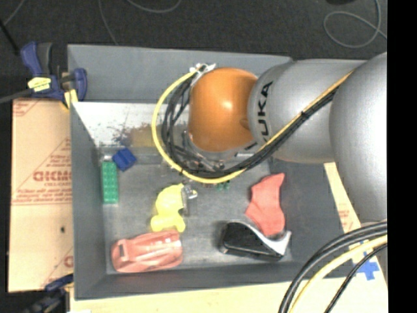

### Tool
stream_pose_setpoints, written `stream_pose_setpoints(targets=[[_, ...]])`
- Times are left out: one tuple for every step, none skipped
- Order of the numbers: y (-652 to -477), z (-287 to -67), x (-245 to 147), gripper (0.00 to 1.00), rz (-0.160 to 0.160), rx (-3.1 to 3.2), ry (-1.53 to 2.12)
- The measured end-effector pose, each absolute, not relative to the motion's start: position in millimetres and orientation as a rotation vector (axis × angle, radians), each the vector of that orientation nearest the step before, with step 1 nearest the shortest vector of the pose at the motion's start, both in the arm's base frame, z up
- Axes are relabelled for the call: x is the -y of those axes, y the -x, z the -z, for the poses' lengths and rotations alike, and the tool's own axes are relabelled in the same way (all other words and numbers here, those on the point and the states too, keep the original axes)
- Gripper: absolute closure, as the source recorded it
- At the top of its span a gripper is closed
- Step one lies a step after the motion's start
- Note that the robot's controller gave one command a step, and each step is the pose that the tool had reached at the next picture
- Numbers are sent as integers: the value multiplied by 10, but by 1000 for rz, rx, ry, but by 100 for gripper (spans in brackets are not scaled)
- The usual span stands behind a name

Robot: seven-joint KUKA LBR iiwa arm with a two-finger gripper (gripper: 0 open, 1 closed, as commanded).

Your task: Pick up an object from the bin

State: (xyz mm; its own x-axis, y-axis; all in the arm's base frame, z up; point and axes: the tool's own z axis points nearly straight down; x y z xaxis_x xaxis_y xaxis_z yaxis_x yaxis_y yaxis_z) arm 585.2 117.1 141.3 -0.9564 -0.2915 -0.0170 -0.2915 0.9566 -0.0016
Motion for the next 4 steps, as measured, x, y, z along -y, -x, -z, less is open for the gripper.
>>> stream_pose_setpoints(targets=[[-6079,-713,-1094,100,-3,-3060,680],[-6079,-713,-1095,100,-4,-3060,679],[-6264,-1987,-1065,100,-4,-3056,672],[-6262,-1984,-1067,100,-5,-3057,671]])
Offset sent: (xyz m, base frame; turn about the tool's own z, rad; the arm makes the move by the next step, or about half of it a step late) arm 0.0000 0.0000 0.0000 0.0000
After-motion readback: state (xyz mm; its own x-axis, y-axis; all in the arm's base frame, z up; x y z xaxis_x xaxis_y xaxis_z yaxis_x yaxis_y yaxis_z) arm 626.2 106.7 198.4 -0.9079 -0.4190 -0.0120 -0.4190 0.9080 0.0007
